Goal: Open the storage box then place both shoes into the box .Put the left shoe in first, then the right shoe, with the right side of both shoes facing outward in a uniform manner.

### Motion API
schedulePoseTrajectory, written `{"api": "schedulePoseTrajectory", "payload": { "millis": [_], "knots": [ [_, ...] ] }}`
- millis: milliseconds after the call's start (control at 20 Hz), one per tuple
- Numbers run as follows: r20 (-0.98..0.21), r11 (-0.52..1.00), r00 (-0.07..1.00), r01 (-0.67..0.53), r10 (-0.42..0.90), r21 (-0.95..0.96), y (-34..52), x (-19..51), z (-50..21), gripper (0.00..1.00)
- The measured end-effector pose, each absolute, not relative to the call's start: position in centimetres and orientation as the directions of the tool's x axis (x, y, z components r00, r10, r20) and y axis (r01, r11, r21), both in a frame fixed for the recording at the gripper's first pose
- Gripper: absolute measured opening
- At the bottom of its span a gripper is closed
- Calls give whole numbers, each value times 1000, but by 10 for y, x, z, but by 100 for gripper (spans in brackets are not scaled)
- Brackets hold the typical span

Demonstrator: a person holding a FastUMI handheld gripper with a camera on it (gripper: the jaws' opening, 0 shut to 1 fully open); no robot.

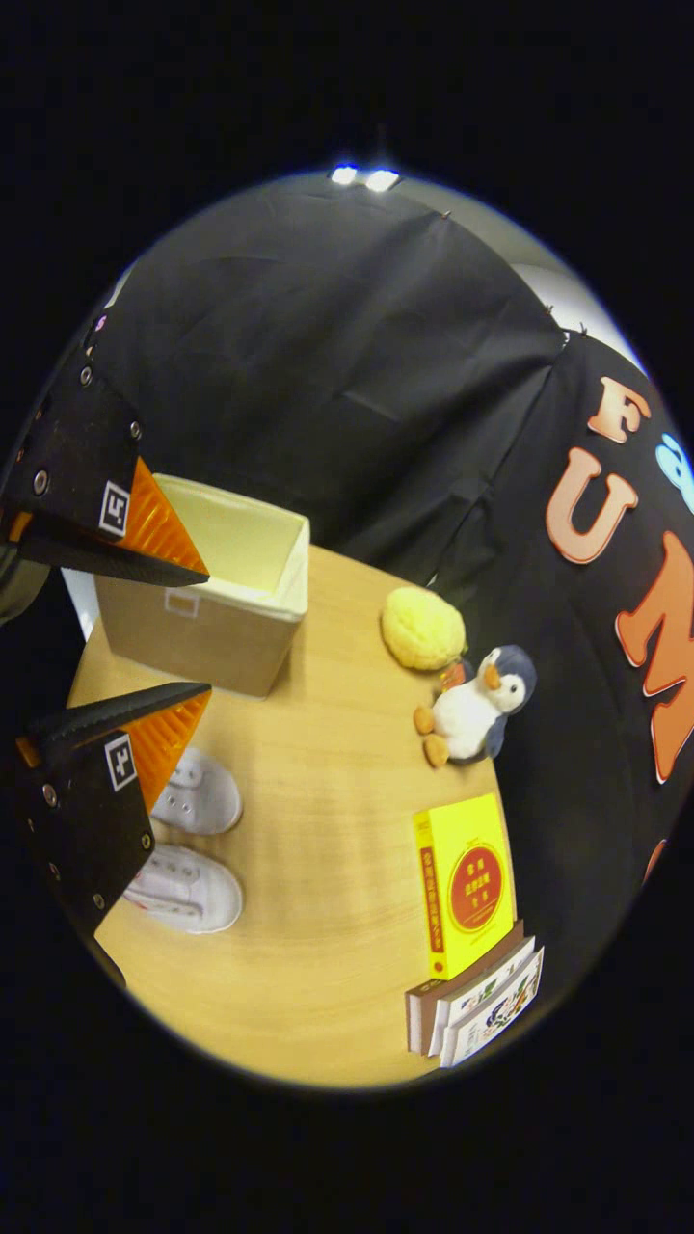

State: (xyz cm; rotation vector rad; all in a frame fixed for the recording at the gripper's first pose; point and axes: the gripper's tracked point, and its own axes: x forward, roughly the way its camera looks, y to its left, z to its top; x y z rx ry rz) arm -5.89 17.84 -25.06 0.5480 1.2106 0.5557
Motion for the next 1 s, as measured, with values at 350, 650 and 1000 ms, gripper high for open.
{"api": "schedulePoseTrajectory", "payload": {
  "millis": [350, 650, 1000],
  "knots": [
    [-859, 883, 214, -187, 465, 431, 143, -133, -330, 65],
    [-938, 902, 211, -394, 277, 177, 128, -172, -376, 65],
    [-944, 923, 287, -381, 165, 46, 128, -174, -409, 52]
  ]
}}
